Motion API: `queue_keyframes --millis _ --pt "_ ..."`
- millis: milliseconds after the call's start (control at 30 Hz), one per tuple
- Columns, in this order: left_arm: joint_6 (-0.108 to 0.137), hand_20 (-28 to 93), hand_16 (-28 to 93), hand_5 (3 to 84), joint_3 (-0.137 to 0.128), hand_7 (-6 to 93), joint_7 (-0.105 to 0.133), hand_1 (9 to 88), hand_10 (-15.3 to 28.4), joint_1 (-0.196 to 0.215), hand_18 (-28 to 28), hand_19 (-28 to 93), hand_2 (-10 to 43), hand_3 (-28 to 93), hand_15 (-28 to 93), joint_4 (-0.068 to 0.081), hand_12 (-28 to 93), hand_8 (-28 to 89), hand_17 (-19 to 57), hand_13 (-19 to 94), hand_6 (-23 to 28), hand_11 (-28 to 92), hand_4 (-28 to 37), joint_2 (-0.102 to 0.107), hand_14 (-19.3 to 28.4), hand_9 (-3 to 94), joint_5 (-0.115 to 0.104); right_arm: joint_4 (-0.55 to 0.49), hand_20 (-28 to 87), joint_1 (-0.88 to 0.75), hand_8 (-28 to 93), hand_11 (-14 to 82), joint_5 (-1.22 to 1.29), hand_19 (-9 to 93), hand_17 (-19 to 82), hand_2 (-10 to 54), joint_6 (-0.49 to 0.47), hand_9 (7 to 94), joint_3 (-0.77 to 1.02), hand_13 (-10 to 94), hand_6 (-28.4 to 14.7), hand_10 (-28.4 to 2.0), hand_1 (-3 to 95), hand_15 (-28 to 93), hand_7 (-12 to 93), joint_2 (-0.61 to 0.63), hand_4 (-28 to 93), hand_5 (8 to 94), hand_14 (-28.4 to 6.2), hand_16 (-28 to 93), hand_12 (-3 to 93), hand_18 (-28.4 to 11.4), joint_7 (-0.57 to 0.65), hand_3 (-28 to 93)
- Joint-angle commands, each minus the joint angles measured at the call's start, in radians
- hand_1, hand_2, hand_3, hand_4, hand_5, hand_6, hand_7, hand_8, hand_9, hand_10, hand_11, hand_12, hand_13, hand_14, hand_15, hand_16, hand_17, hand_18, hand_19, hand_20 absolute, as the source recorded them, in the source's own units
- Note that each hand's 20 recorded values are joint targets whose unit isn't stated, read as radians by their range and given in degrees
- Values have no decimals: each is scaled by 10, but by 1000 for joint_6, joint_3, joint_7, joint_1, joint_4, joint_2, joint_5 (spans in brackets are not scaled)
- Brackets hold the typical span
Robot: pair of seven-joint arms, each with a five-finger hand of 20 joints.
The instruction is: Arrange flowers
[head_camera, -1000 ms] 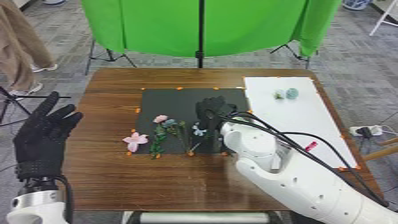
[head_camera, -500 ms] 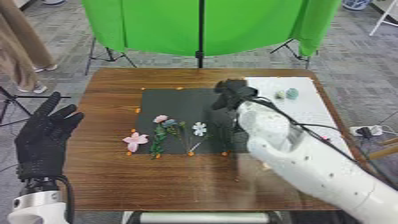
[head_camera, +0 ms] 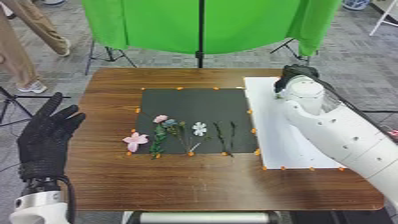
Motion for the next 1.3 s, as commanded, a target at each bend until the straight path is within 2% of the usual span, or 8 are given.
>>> queue_keyframes --millis 33,300,567,633,800,1033,1200,1300 --pt "4 352 -88 357 -1 141 -3 252 201 10 208 488 79 743 640 4 153 -82 -73 242 88 352 -222 -10 246 340 -3 20 495 -56 -109 388 -23 895 220 -95 -11 640 13 590 19 -158 330 789 110 3 -283 448 -115 118 159 -247 -23 764" --pt "-3 351 -88 357 6 141 -17 253 201 -1 208 488 79 742 640 8 152 -82 -73 242 88 352 -222 -14 246 340 5 32 500 -66 -115 389 -56 889 219 -95 -23 641 10 589 33 -154 338 788 118 -6 -283 454 -112 118 159 -244 -54 763" --pt "-7 352 -88 357 0 140 -25 253 202 5 208 488 79 742 640 7 152 -82 -74 242 88 352 -221 -20 246 340 7 11 493 -97 -134 381 -128 888 249 -95 70 729 -36 650 77 -115 418 766 138 23 -283 672 -77 133 163 -238 -94 730" --pt "-10 352 -88 357 -1 141 -38 253 201 2 208 488 79 742 640 8 152 -82 -74 242 87 352 -221 -26 246 341 16 4 491 -101 -113 380 -131 890 254 -95 74 745 -38 662 76 -111 431 760 136 22 -283 690 -73 141 168 -239 -93 699" --pt "-20 352 -88 358 2 140 -57 252 201 -10 208 488 79 743 640 10 152 -82 -74 242 88 353 -221 -30 245 341 25 6 491 -81 -130 405 -158 894 250 -95 101 711 -85 641 42 -123 359 772 127 15 -283 607 -86 157 180 -244 -59 703" --pt "-28 352 -88 362 -3 141 -72 252 201 -15 208 488 79 742 641 12 152 -82 -74 242 91 352 -222 -33 245 341 33 8 492 -71 -120 443 -163 900 247 -95 125 654 -110 610 -2 -143 336 804 111 10 -283 511 -98 145 172 -251 -68 712" --pt "-22 352 -89 362 0 142 -67 252 202 -18 208 488 79 743 640 11 153 -82 -74 243 91 355 -222 -27 245 342 24 14 490 -55 -123 444 -180 899 245 -95 148 653 -148 610 20 -144 344 808 120 4 -283 520 -100 137 165 -251 -34 701" --pt "-16 352 -89 363 5 141 -51 252 202 -17 208 489 79 743 640 12 152 -82 -74 243 92 355 -222 -15 245 342 18 23 491 -36 -123 426 -176 897 242 -95 173 645 -165 597 -3 -155 310 808 112 -2 -283 511 -113 135 160 -260 -17 698"
